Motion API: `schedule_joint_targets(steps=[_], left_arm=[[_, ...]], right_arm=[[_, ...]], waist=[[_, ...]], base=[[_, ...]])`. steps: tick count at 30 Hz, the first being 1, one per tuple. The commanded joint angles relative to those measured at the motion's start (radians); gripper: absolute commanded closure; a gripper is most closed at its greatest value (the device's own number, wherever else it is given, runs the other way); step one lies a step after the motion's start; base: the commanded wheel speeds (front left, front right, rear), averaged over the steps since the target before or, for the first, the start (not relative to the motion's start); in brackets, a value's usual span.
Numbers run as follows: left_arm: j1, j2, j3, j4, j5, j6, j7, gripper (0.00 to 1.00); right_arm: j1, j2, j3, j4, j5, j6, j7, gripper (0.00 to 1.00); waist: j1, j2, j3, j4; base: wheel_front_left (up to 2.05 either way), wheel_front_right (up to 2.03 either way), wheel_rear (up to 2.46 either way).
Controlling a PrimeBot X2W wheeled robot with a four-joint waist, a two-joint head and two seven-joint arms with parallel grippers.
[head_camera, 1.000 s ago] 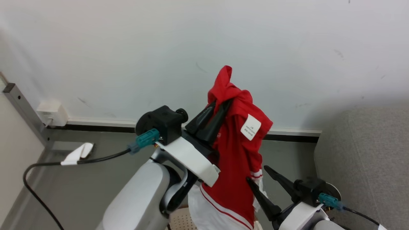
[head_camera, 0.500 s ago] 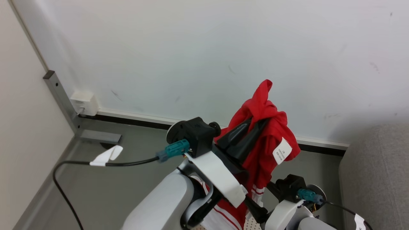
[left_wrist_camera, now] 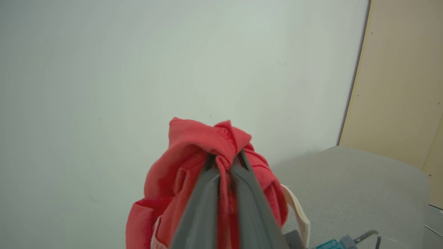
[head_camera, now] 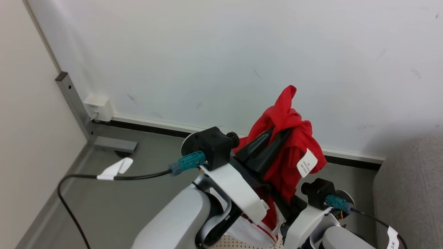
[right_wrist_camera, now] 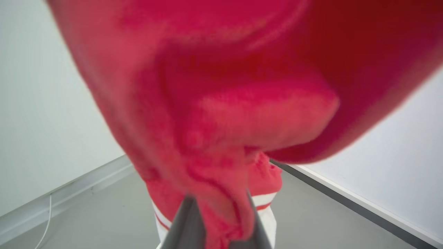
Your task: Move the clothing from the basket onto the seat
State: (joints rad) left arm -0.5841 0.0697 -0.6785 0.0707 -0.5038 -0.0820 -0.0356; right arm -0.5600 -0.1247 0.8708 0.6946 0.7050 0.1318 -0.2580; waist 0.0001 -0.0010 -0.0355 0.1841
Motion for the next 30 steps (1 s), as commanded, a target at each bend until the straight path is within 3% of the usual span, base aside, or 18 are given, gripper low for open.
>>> schedule_joint_targets(steps=[1,13,22,23,25,30], left_arm=[[0.005,0.004,0.007,0.003,-0.011,0.004,-0.007,1.0],[0.067,0.066,0.047,0.035,-0.029,0.034,-0.022,1.0],[0.13,0.096,0.032,0.027,-0.029,0.036,-0.037,1.0],[0.135,0.095,0.027,0.026,-0.028,0.034,-0.037,0.94],[0.141,0.093,0.017,0.025,-0.024,0.035,-0.041,0.0],[0.147,0.095,-0.003,0.017,-0.015,0.026,-0.047,0.0]], right_arm=[[0.021,-0.004,-0.009,-0.009,-0.015,-0.002,-0.007,1.0],[0.123,-0.044,-0.199,-0.168,-0.096,-0.002,-0.007,1.0],[0.192,-0.081,-0.378,-0.298,-0.154,-0.002,-0.007,1.0],[0.197,-0.085,-0.392,-0.308,-0.159,-0.002,-0.007,1.0],[0.204,-0.089,-0.42,-0.328,-0.164,-0.002,-0.007,1.0],[0.212,-0.112,-0.484,-0.377,-0.177,-0.002,-0.007,1.0]], waist=[[-0.0001,0.0,0.0,-0.004],[-0.0001,0.0,0.006,-0.035],[-0.0001,0.0,0.017,-0.096],[-0.0001,0.0,0.017,-0.105],[-0.0001,0.0,0.019,-0.126],[-0.0001,0.0,0.026,-0.195]], base=[[0.0,0.0,0.0],[0.0,0.0,0.0],[0.0,0.0,0.0],[0.0,0.0,0.0],[0.0,0.0,0.0],[0.0,0.0,0.0]])
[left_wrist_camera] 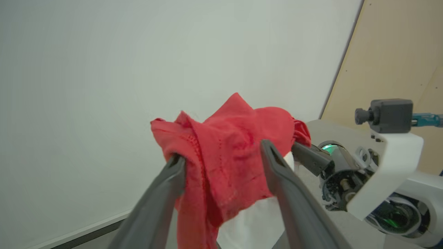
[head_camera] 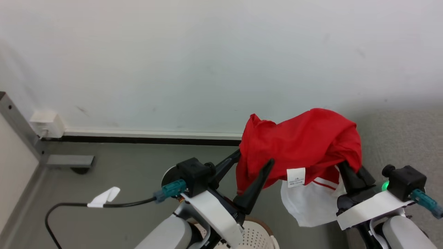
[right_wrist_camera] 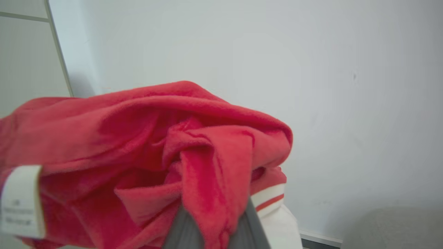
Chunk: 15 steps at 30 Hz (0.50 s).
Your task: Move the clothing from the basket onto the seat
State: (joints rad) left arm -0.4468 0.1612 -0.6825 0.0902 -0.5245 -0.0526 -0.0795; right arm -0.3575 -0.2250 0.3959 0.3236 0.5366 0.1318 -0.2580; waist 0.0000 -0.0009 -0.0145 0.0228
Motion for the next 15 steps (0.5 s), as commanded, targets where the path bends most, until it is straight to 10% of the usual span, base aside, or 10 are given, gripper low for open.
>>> schedule_joint_targets(steps=[1,15], left_arm=[[0.009,0.005,-0.003,-0.003,0.007,-0.005,-0.005,0.0],[-0.02,0.028,-0.053,0.029,0.052,-0.027,-0.042,0.0]], right_arm=[[0.01,-0.017,-0.021,-0.017,-0.011,-0.002,-0.007,1.0],[0.005,-0.063,-0.167,-0.117,0.004,-0.002,-0.007,1.0]], waist=[[0.0,-0.0001,0.008,-0.05],[0.0,-0.0001,0.069,-0.314]], base=[[0.0,0.0,0.0],[0.0,0.0,0.0]])
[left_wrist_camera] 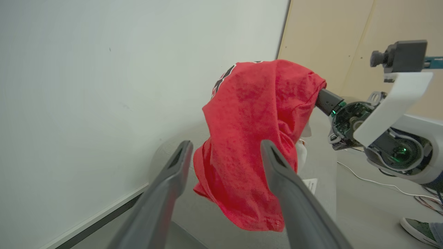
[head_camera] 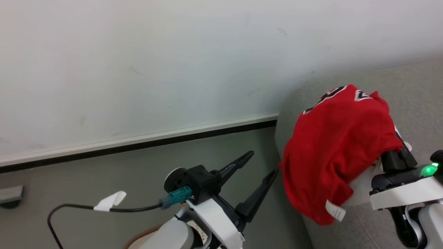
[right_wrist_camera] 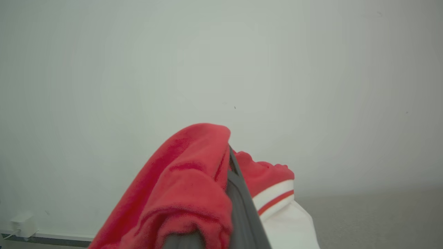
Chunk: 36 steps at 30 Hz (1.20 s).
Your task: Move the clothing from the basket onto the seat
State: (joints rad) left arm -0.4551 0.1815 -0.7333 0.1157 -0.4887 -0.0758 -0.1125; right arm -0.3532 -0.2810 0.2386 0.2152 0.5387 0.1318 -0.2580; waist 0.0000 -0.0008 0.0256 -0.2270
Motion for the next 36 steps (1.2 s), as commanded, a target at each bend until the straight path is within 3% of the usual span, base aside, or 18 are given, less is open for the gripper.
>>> schedule_joint_targets(steps=[1,10,19,30,36], left_arm=[[-0.014,0.008,-0.004,0.009,0.016,-0.005,-0.011,0.0],[-0.038,0.02,-0.023,0.065,0.033,-0.015,-0.033,0.0],[-0.053,0.029,-0.035,0.108,0.044,-0.015,-0.061,0.0],[-0.087,0.029,-0.049,0.131,0.046,-0.021,-0.061,0.0],[-0.126,0.041,-0.054,0.12,0.058,-0.021,-0.034,0.0]], right_arm=[[0.001,-0.009,-0.018,-0.014,0.001,-0.002,-0.007,1.0],[0.035,-0.004,-0.075,-0.051,-0.002,-0.002,-0.007,1.0],[0.066,0.018,-0.117,-0.101,0.021,-0.002,-0.007,1.0],[-0.006,0.006,-0.115,-0.103,0.065,-0.002,-0.007,1.0],[-0.137,-0.058,-0.126,-0.05,0.125,-0.002,-0.007,1.0]], waist=[[0.0,-0.0002,0.034,-0.084],[0.0,-0.0002,0.073,-0.22],[0.0,-0.0002,0.107,-0.297],[0.0,-0.0002,0.165,-0.287],[0.0,-0.0002,0.249,-0.241]], base=[[0.0,0.0,0.0],[0.0,0.0,0.0],[0.0,0.0,0.0],[0.0,0.0,0.0],[0.0,0.0,0.0]])
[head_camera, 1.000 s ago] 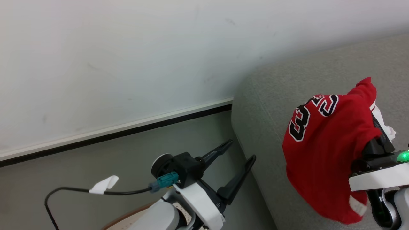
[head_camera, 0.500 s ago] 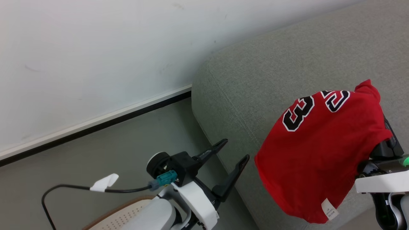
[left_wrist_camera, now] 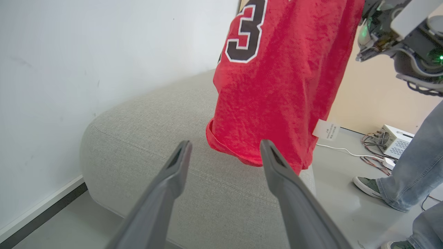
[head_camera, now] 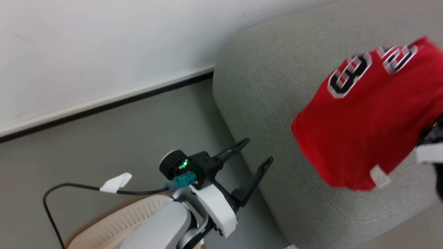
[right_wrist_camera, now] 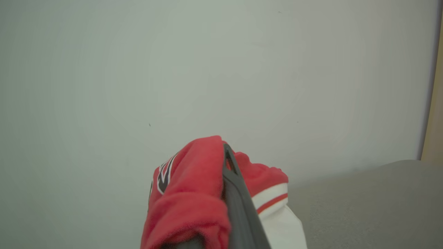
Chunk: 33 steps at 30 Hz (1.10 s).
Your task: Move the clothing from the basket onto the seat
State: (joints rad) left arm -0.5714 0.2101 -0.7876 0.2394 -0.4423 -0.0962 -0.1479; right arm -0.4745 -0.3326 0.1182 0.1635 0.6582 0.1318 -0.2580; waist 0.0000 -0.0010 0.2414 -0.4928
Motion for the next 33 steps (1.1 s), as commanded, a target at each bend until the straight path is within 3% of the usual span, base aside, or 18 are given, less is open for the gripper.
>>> schedule_joint_targets(steps=[1,11,18,27,33], left_arm=[[-0.02,0.016,0.0,-0.007,0.014,0.0,0.006,0.0],[-0.128,0.048,0.004,-0.066,0.051,0.009,0.073,0.0],[-0.191,0.054,0.007,-0.093,0.079,0.015,0.095,0.0],[-0.221,0.065,0.015,-0.107,0.092,0.029,0.081,0.0],[-0.222,0.061,0.012,-0.106,0.087,0.034,0.074,0.0]], right_arm=[[-0.04,-0.015,-0.009,0.013,0.017,-0.002,-0.007,1.0],[-0.327,-0.153,-0.043,0.155,0.168,-0.002,-0.005,1.0],[-0.487,-0.258,-0.067,0.298,0.21,-0.002,-0.005,1.0],[-0.565,-0.328,0.038,0.515,0.247,-0.002,0.004,1.0],[-0.574,-0.337,0.142,0.644,0.28,-0.002,0.094,1.0]], waist=[[0.0,0.0,0.053,0.035],[0.0,0.0,0.278,0.14],[0.0,0.0,0.397,0.203],[0.0,0.0,0.461,0.261],[0.0,0.0,0.467,0.275]], base=[[0.0,0.0,0.0],[0.0,0.0,0.0],[0.0,0.0,0.0],[0.0,0.0,0.0],[0.0,0.0,0.0]])
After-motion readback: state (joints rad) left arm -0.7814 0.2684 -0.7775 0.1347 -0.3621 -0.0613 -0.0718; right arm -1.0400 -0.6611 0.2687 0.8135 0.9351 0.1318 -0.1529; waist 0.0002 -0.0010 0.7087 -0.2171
